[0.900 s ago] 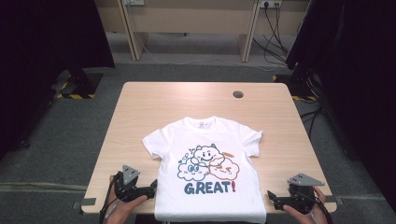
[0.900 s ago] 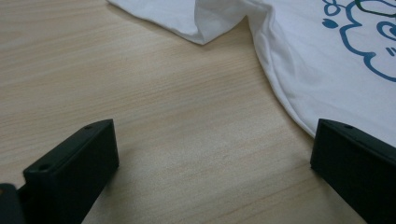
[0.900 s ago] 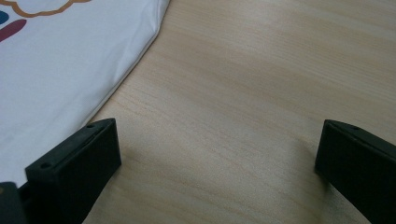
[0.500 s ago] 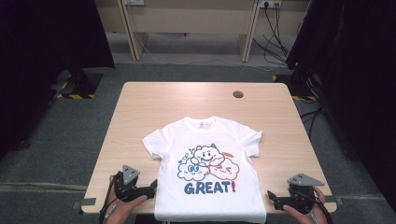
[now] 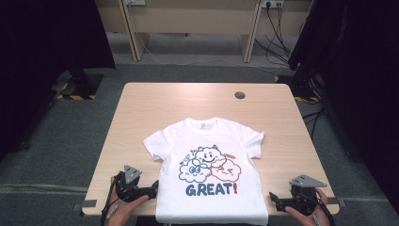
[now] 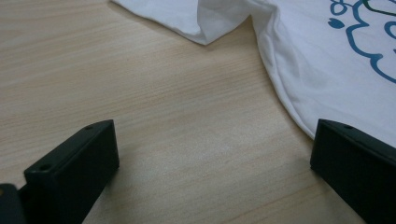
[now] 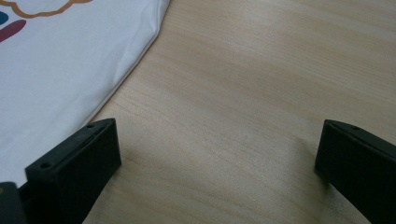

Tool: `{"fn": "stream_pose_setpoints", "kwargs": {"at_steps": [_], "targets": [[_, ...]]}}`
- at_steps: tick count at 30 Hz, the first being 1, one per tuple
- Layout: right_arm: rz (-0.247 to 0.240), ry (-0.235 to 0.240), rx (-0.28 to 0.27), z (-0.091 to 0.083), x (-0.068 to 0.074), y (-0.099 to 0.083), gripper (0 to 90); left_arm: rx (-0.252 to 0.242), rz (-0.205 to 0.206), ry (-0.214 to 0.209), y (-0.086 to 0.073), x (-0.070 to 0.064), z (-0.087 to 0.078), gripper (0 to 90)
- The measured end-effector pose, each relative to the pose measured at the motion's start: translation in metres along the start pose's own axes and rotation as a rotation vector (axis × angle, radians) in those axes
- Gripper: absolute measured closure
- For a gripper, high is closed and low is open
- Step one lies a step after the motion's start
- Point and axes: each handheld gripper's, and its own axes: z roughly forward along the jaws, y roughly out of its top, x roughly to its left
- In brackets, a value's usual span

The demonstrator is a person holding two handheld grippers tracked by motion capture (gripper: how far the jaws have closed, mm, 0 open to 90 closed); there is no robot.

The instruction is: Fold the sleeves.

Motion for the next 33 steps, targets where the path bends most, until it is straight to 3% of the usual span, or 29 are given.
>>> {"fn": "stream_pose_setpoints", "kwargs": {"at_steps": [9, 17, 18, 21, 24, 33], "targets": [[0.000, 0.000, -0.001, 0.000, 0.000, 0.000, 0.2, 0.007, -0.001, -0.005, 0.004, 0.004, -0.002, 5.1], [-0.001, 0.000, -0.001, 0.000, 0.000, 0.000, 0.2, -0.044, 0.001, 0.025, 0.023, 0.009, -0.007, 5.6], [-0.001, 0.000, -0.001, 0.000, 0.000, 0.000, 0.2, -0.049, -0.002, 0.032, 0.030, 0.009, -0.006, 5.6], [0.000, 0.000, -0.001, 0.000, 0.000, 0.000, 0.2, -0.049, -0.002, 0.032, 0.030, 0.009, -0.006, 5.8], [0.001, -0.001, -0.002, 0.000, 0.000, 0.000, 0.2, -0.059, 0.010, 0.030, 0.040, 0.010, 0.000, 6.3], [0.000, 0.000, 0.000, 0.001, 0.000, 0.000, 0.2, -0.047, 0.014, 0.020, 0.048, 0.014, 0.008, 8.1]]}}
